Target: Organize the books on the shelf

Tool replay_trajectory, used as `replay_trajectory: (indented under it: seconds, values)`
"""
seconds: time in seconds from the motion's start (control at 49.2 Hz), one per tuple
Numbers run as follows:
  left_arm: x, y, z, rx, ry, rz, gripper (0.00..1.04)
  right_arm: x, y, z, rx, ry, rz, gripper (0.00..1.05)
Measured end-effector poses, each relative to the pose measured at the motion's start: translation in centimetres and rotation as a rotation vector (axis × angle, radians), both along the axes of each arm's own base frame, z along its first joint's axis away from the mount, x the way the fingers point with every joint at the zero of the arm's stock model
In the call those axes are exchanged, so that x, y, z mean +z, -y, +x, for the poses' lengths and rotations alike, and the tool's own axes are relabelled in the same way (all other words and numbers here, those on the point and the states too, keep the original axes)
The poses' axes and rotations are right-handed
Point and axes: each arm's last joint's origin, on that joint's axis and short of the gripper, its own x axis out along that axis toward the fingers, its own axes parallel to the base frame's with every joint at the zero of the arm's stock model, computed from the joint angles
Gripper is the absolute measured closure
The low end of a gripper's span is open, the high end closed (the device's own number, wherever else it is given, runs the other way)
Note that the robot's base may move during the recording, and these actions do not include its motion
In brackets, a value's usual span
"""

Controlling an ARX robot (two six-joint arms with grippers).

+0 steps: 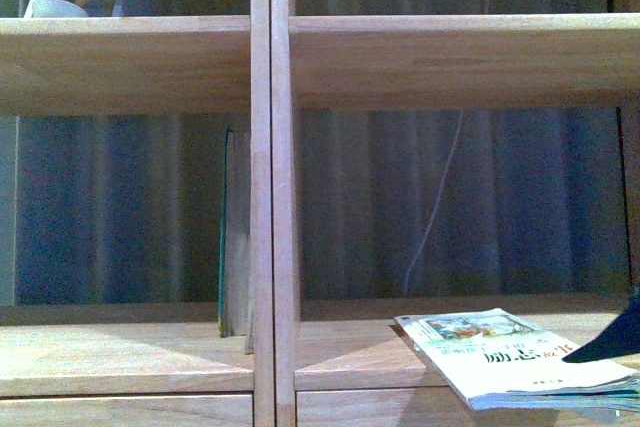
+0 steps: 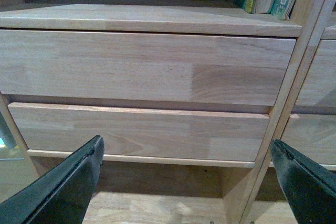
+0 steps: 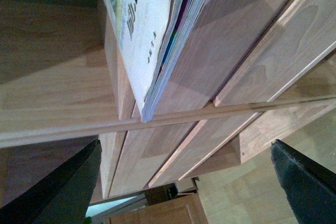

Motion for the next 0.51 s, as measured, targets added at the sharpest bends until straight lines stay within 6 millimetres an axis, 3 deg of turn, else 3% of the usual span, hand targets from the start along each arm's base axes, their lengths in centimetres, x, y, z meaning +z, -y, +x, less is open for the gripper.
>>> replay_trajectory:
  seconds: [0.325, 0.508]
  values:
    - [0.0, 0.0, 0.0, 0.0, 0.0, 0.0, 0.07, 0.4, -2.3, 5.6, -0.028, -0.014, 0.056, 0.07]
    - [0.0, 0.0, 0.0, 0.0, 0.0, 0.0, 0.07, 0.1, -3.3, 7.8, -0.038, -0.02, 0.04, 0.07]
